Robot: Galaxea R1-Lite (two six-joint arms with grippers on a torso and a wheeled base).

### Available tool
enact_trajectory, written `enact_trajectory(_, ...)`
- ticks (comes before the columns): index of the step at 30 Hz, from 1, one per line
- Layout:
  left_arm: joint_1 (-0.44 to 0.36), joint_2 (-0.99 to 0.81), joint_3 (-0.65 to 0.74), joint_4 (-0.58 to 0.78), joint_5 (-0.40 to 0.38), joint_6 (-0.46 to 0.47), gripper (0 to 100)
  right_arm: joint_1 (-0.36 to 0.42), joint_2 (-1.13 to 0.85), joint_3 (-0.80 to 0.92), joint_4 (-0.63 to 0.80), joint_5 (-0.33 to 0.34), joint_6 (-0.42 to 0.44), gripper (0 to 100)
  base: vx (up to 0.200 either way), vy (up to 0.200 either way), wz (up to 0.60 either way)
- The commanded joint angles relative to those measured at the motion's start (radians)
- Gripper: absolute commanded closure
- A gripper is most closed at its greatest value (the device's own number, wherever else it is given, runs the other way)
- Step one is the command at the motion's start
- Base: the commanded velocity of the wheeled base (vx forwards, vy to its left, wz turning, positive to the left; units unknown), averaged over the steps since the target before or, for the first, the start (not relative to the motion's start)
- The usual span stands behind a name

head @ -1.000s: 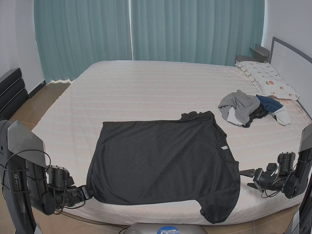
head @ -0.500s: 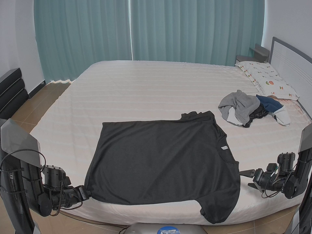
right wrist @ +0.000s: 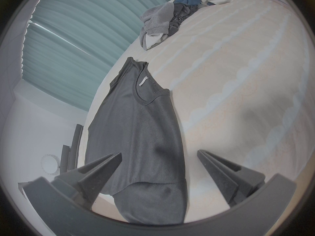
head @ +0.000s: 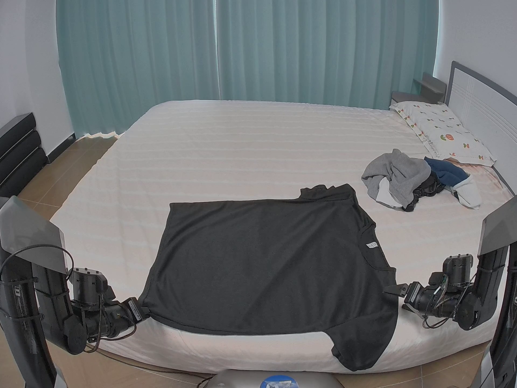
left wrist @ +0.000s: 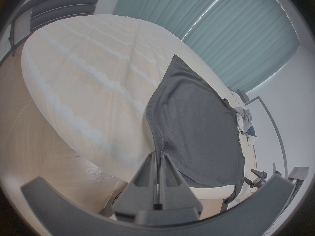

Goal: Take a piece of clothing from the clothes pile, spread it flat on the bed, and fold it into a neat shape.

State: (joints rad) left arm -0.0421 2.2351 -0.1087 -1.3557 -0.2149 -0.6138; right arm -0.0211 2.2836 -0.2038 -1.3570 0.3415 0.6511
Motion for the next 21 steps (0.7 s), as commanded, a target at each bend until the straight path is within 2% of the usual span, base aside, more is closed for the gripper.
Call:
enact_trajectory(1, 0.001, 0.008, -0.011, 0.000, 0.000, -0.006, 100, 0.026, 0.043, -0.029, -0.001, -0.016, 0.004, 100, 0.000, 0.000, 0.00)
enact_trajectory(6, 0.002, 0.009, -0.014, 0.000, -0.001, -0.007, 100, 0.010, 0.030, -0.069, -0.001, -0.027, 0.036, 100, 0.000, 0.000, 0.00)
enact_trajectory(11, 0.008, 0.009, -0.026, -0.002, -0.003, -0.017, 100, -0.008, 0.030, -0.135, -0.001, -0.070, 0.047, 100, 0.000, 0.000, 0.00)
enact_trajectory(16, 0.008, 0.008, -0.054, -0.002, 0.000, -0.084, 100, -0.002, 0.004, -0.181, 0.007, -0.070, 0.042, 100, 0.000, 0.000, 0.00)
enact_trajectory(21, 0.008, 0.009, -0.057, 0.000, 0.000, -0.086, 100, 0.006, 0.017, -0.198, 0.015, -0.070, 0.039, 100, 0.000, 0.000, 0.00)
